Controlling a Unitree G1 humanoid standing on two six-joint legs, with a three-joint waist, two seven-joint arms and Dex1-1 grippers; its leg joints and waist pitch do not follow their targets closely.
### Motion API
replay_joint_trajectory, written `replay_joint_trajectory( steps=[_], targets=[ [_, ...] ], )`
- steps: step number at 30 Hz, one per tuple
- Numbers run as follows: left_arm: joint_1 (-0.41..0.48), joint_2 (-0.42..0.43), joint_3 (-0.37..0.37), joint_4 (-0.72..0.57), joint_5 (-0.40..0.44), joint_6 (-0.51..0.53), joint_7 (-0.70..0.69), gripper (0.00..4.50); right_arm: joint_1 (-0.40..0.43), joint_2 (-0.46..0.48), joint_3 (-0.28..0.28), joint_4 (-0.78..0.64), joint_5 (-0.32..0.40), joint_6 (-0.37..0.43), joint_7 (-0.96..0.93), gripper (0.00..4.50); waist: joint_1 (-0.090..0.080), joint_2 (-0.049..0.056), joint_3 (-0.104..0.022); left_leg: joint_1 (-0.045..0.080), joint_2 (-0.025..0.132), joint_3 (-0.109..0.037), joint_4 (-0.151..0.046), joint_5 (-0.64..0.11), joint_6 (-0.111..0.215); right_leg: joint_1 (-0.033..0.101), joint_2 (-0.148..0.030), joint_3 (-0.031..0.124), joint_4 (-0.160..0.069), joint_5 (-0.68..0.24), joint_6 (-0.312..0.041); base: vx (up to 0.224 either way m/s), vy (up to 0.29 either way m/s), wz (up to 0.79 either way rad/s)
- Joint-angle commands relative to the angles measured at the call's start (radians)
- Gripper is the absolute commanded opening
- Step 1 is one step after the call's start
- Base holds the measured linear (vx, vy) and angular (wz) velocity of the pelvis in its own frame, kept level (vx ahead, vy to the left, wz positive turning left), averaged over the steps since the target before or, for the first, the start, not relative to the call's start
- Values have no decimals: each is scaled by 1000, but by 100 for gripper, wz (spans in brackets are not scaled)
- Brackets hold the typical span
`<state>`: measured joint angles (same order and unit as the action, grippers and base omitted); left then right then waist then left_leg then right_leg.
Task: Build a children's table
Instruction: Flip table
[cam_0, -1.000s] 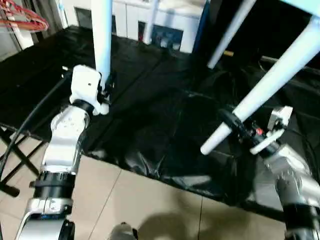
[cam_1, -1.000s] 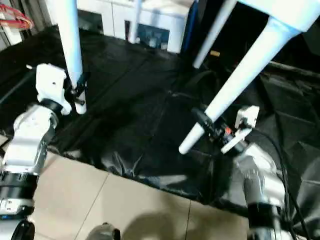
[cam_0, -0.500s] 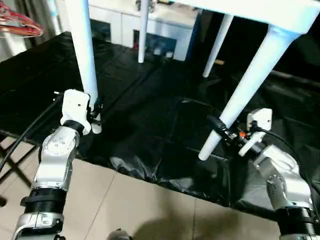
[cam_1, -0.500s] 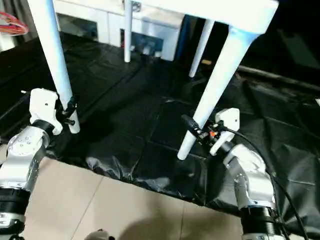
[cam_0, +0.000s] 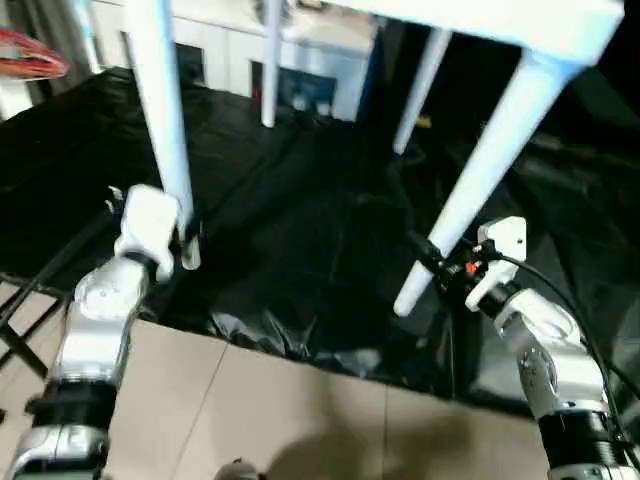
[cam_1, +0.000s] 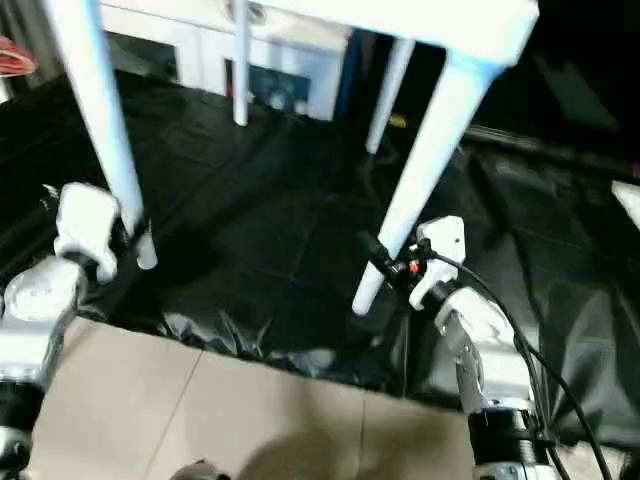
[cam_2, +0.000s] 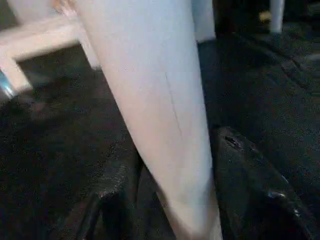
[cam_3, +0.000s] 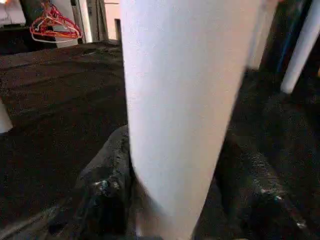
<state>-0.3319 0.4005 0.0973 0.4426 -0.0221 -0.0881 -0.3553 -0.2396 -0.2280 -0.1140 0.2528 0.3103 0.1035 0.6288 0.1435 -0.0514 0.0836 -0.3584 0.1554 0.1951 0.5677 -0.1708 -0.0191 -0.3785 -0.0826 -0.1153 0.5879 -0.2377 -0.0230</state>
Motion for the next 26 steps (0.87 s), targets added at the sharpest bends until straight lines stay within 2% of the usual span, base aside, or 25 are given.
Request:
replay_joint_trajectory(
  steps=[1,2,3,4,5,6,7,8,9,10,11,12,14,15,16,17,18,19,20,22,24,25,26],
  targets=[
    [10,-4,14,-39,-37,0,-29,280,8,0,-26,-39,22,5,-2,274,6,-4,-42,63,60,-67,-12,-486,-45,-13,-192,86,-174,-754,-33,0,0,0],
    [29,-6,32,-62,-61,-1,-32,290,24,7,-28,-58,29,7,-4,291,15,3,-44,11,73,-72,-40,-297,-10,46,-187,74,-155,-710,-13,56,-15,-20],
    [75,-7,64,-117,-105,2,-44,314,65,21,-30,-107,50,19,-10,311,12,23,-44,10,100,-78,-78,-349,-27,36,-136,50,-134,-572,-25,56,-15,-20],
    [75,-7,64,-117,-105,2,-44,314,65,21,-30,-107,50,19,-10,311,4,29,-46,17,113,-84,-90,-421,-42,33,-118,43,-121,-494,-34,74,3,-19],
    [98,-8,76,-143,-119,2,-45,317,84,26,-31,-128,52,21,-18,314,-2,34,-43,22,120,-87,-100,-496,-61,30,-105,38,-109,-426,-43,0,0,0],
    [141,-12,95,-191,-148,6,-56,324,120,34,-35,-168,55,23,-43,327,-8,30,-38,21,121,-88,-112,-606,-97,29,-101,42,-94,-342,-65,0,0,0],
    [171,-15,104,-227,-166,10,-62,336,148,39,-37,-199,58,25,-55,330,-9,25,-35,26,113,-85,-112,-655,-115,23,-113,50,-95,-349,-85,0,0,0],
    [185,-17,106,-243,-174,12,-65,350,162,39,-38,-214,62,28,-60,330,-9,22,-27,25,108,-83,-111,-663,-114,19,-118,53,-101,-384,-86,0,0,0],
    [219,-22,108,-284,-192,21,-69,357,200,45,-43,-255,64,32,-79,330,-8,23,-25,27,102,-82,-104,-649,-104,19,-129,58,-113,-451,-80,0,0,0],
    [238,-25,109,-308,-202,27,-72,357,221,48,-46,-278,64,34,-91,330,-6,21,-27,25,102,-81,-100,-598,-88,22,-137,63,-117,-461,-74,50,4,-3],
    [243,-26,109,-315,-205,28,-73,357,226,49,-47,-284,65,35,-94,330,-5,21,-27,24,104,-80,-100,-575,-82,23,-136,66,-118,-453,-73,52,-7,1],
    [287,-38,107,-376,-234,39,-81,357,271,54,-50,-338,54,49,-122,330,-5,26,-22,26,104,-78,-101,-553,-77,18,-130,68,-115,-434,-75,52,-7,1],
    [388,-73,88,-521,-281,103,-66,357,363,59,-51,-459,32,92,-181,330,-4,35,-15,21,109,-78,-107,-556,-81,20,-123,69,-110,-392,-78,64,-4,3],
    [422,-88,78,-573,-298,140,-53,357,395,60,-49,-501,25,106,-198,330,-5,25,-17,16,111,-75,-109,-539,-81,25,-118,73,-100,-341,-88,71,0,3],
    [444,-97,69,-607,-301,163,-40,357,414,59,-48,-527,19,113,-209,330,-6,30,-13,18,105,-71,-107,-538,-71,19,-112,78,-98,-337,-88,80,2,5],
    [458,-108,60,-632,-297,176,-23,357,428,58,-45,-545,7,121,-221,330,-8,24,-12,22,98,-67,-103,-530,-56,14,-112,83,-107,-379,-77,64,-15,7],
    [466,-113,55,-645,-295,183,-14,357,435,57,-43,-554,1,125,-227,330,-9,25,-14,22,99,-68,-102,-513,-54,16,-112,87,-105,-380,-78,64,-15,7],
    [504,-143,17,-715,-242,205,46,357,467,46,-25,-593,-31,152,-248,330,-10,25,-12,15,98,-67,-102,-471,-42,21,-109,90,-105,-363,-76,0,0,0],
    [516,-153,4,-738,-222,213,66,357,477,43,-18,-607,-39,163,-256,330,-11,21,-10,6,100,-67,-104,-425,-29,28,-107,90,-102,-329,-70,56,-28,1],
    [526,-160,-15,-762,-195,230,84,357,485,42,-13,-614,-38,174,-262,330,-10,22,-11,12,96,-61,-99,-393,-12,24,-102,91,-102,-313,-66,60,-30,2],
    [543,-175,-41,-810,-163,253,105,357,498,40,-6,-620,-37,190,-279,330,-12,19,-13,9,93,-60,-96,-364,1,26,-102,92,-104,-331,-58,61,-42,4],
    [545,-179,-46,-819,-155,257,110,357,501,38,-3,-619,-40,191,-280,330,-12,15,-14,4,94,-61,-93,-318,12,30,-102,94,-100,-300,-60,60,-46,1],
    [549,-182,-55,-831,-135,258,120,357,506,35,2,-614,-45,185,-277,330,-11,13,-16,4,93,-59,-91,-296,17,29,-98,96,-98,-277,-61,0,0,0]
  ],
)
